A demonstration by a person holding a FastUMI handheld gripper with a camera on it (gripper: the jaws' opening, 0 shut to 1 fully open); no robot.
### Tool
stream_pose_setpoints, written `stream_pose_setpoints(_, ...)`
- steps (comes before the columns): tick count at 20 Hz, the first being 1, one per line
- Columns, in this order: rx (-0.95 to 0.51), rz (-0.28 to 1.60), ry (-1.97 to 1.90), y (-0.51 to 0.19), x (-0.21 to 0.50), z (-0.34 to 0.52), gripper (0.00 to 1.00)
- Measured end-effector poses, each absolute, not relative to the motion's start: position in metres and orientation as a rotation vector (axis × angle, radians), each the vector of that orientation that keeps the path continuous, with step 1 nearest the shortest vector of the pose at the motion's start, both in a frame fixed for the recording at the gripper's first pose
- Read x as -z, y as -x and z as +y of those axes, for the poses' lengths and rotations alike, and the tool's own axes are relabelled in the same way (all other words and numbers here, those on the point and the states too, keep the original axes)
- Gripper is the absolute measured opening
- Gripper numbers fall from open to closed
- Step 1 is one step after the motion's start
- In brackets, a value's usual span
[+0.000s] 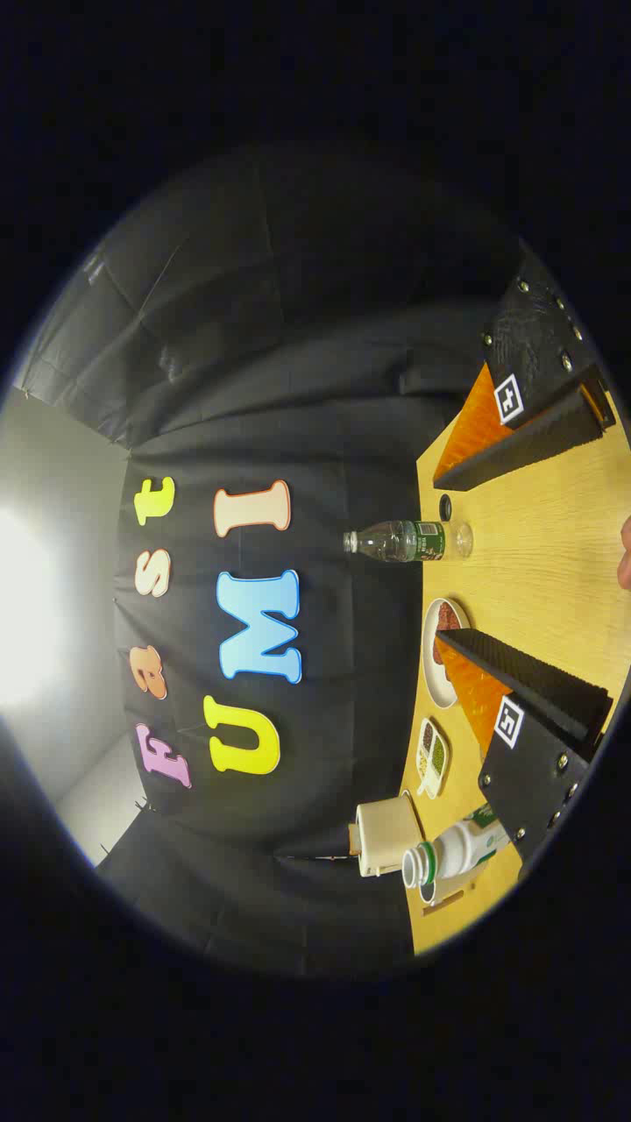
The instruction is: Take the bottle from table, then pour the juice into the cup, finally place the bottle on the coaster
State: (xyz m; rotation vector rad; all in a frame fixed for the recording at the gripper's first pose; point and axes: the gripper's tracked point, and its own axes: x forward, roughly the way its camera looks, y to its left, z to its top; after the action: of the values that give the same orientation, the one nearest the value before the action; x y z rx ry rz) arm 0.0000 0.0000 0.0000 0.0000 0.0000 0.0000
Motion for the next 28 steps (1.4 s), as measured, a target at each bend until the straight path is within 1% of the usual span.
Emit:
stream_pose_setpoints(5,-0.004,0.012,0.011,0.039,-0.013,0.029,0.97)
stream_pose_setpoints(13,-0.076,0.018,0.02,0.09,0.009,0.095,0.97)
stream_pose_setpoints(19,-0.14,0.022,-0.008,0.099,0.021,0.132,0.97)
stream_pose_setpoints(25,-0.205,0.08,-0.004,0.084,0.05,0.174,0.97)
stream_pose_setpoints(28,-0.2,0.088,0.028,0.07,0.057,0.185,0.97)
